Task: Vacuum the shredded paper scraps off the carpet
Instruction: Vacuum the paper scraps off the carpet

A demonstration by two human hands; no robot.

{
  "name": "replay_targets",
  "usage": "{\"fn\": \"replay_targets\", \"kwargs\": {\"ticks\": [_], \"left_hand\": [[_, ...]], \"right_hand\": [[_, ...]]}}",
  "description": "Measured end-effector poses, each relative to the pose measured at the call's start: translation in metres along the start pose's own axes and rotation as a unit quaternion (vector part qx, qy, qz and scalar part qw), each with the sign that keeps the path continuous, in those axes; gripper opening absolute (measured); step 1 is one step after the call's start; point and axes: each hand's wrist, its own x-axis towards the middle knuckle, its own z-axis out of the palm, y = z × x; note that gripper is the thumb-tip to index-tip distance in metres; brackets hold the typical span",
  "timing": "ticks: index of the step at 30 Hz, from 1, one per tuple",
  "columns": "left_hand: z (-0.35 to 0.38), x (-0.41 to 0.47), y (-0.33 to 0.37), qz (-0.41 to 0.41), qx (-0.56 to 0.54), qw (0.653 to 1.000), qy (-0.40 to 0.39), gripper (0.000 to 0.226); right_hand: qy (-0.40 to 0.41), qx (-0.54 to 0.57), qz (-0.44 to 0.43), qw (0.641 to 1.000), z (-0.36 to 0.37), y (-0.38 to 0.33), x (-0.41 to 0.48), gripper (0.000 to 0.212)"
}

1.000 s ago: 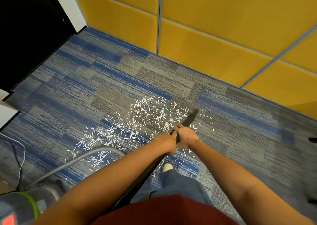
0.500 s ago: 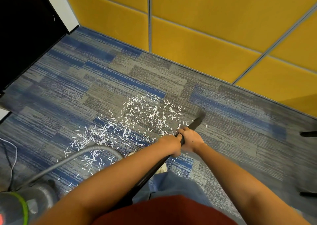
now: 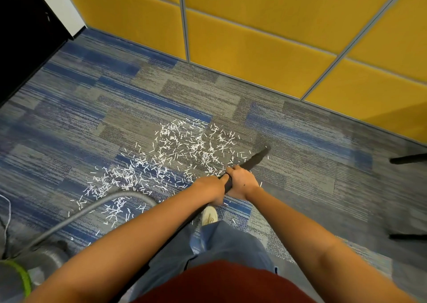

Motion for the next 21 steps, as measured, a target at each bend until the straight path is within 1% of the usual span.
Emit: {"fn": "replay_targets", "kwargs": {"ticks": [3, 5, 10, 12, 14, 18, 21], "left_hand": [[0.007, -0.005, -0.003, -0.009, -0.011, 1.000, 0.007, 0.075], [0.011, -0.007, -0.005, -0.013, -0.018, 1.000, 0.009, 0.078], [0.019, -0.015, -0.023, -0.011, -0.035, 0.999, -0.021, 0.084], [0.023, -0.019, -0.032, -0.011, -0.034, 0.999, -0.027, 0.079], [0.028, -0.024, -0.036, -0.008, -0.023, 0.999, -0.022, 0.075], [0.038, -0.031, -0.035, 0.018, 0.024, 1.000, -0.008, 0.077], [0.044, -0.032, -0.037, 0.034, 0.042, 0.999, -0.003, 0.075]], "right_hand": [[-0.004, 0.012, -0.010, 1.000, 0.001, -0.007, -0.001, 0.037], [-0.007, 0.010, -0.016, 1.000, 0.003, -0.012, -0.001, 0.038], [-0.011, -0.012, -0.014, 1.000, 0.012, -0.032, -0.002, 0.036], [-0.011, -0.015, -0.008, 1.000, 0.017, -0.041, -0.005, 0.035], [-0.005, -0.011, 0.003, 1.000, 0.023, -0.046, -0.009, 0.034], [0.006, -0.004, 0.025, 1.000, 0.035, -0.049, -0.021, 0.040], [0.006, -0.004, 0.038, 0.999, 0.041, -0.051, -0.028, 0.039]]}}
